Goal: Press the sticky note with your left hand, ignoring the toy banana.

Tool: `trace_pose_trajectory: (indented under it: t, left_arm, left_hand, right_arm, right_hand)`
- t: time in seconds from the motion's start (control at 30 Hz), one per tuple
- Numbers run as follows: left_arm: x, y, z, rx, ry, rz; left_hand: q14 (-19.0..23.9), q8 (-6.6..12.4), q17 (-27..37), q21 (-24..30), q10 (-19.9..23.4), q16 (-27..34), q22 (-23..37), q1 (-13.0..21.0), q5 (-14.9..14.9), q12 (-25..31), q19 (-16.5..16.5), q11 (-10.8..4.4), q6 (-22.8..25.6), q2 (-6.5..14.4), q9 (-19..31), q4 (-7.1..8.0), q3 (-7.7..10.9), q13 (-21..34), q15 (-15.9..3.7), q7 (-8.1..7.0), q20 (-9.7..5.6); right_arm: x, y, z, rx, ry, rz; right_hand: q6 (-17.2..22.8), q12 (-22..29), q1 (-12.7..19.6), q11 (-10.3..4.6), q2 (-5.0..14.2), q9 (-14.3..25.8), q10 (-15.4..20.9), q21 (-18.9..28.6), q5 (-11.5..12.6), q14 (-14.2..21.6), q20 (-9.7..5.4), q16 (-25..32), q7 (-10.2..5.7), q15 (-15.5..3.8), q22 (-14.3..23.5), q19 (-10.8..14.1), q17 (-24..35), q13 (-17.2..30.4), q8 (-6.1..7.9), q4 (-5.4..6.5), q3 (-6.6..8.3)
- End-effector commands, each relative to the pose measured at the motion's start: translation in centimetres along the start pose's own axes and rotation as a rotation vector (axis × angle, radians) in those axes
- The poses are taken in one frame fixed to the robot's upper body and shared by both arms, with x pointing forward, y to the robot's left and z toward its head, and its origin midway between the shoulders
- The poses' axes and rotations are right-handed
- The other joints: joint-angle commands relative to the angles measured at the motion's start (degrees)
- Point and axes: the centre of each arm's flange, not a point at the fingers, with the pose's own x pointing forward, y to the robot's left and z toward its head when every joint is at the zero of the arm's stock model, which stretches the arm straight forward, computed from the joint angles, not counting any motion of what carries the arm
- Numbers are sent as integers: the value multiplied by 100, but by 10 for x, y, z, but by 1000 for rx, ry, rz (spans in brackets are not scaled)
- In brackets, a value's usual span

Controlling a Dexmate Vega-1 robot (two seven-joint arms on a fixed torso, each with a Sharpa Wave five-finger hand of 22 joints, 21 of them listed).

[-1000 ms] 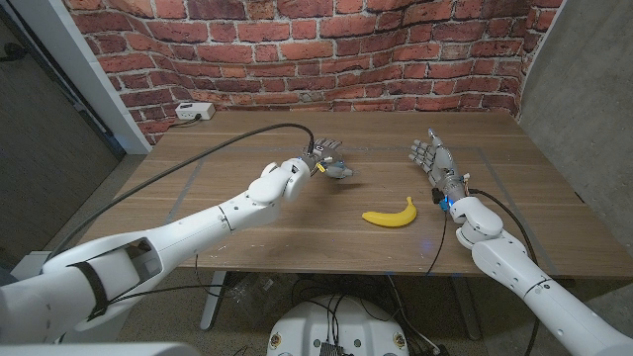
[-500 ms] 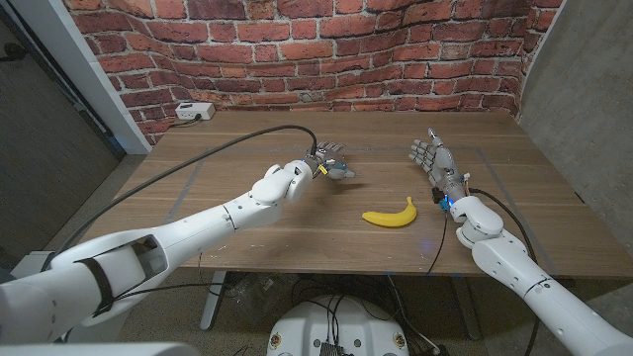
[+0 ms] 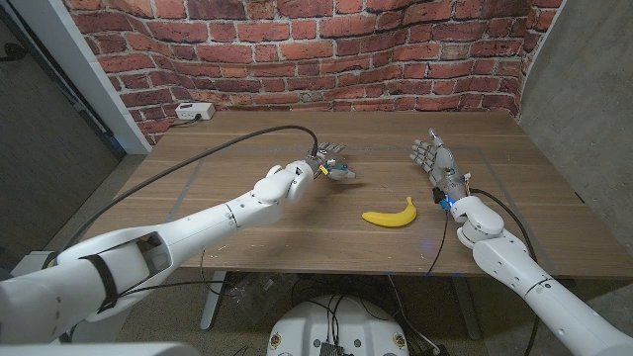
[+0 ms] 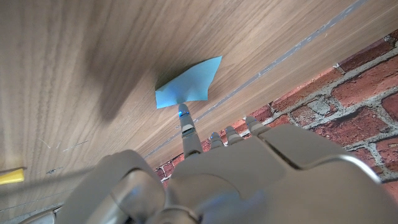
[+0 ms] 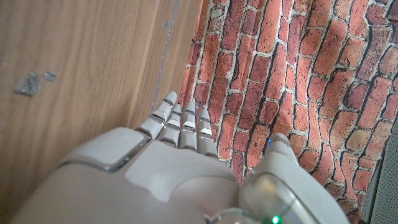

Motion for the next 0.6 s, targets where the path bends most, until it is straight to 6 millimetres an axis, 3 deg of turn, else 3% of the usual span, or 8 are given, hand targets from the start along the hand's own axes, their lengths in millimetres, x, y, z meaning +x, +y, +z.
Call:
trace_pose_trajectory:
  t: [0.03,0.6]
  left_arm:
    - [3,-7,-3,-12,5,-15]
    - [3,-12,-8,-10,20,-35]
  left_hand:
    - [-1413,5,15,35,-945,27,23,55,43,32,-1331,-40,65,21,24,-5,-37,18,-25,-15,-15]
    - [-1382,18,13,45,-927,36,21,75,53,47,-1325,-38,134,50,24,-13,-45,18,-29,-3,-16]
  right_arm:
    - [1,1,-4,7,9,-6]
    - [2,3,-7,14,13,-7]
  right_hand:
    - [0,12,-5,8,26,28,51,-10,-9,57,22,-8,-26,-7,11,29,34,13,18,-8,0]
    - [3,8,-11,10,30,29,47,-32,-8,60,18,-9,-20,-14,12,36,34,13,18,-10,-3]
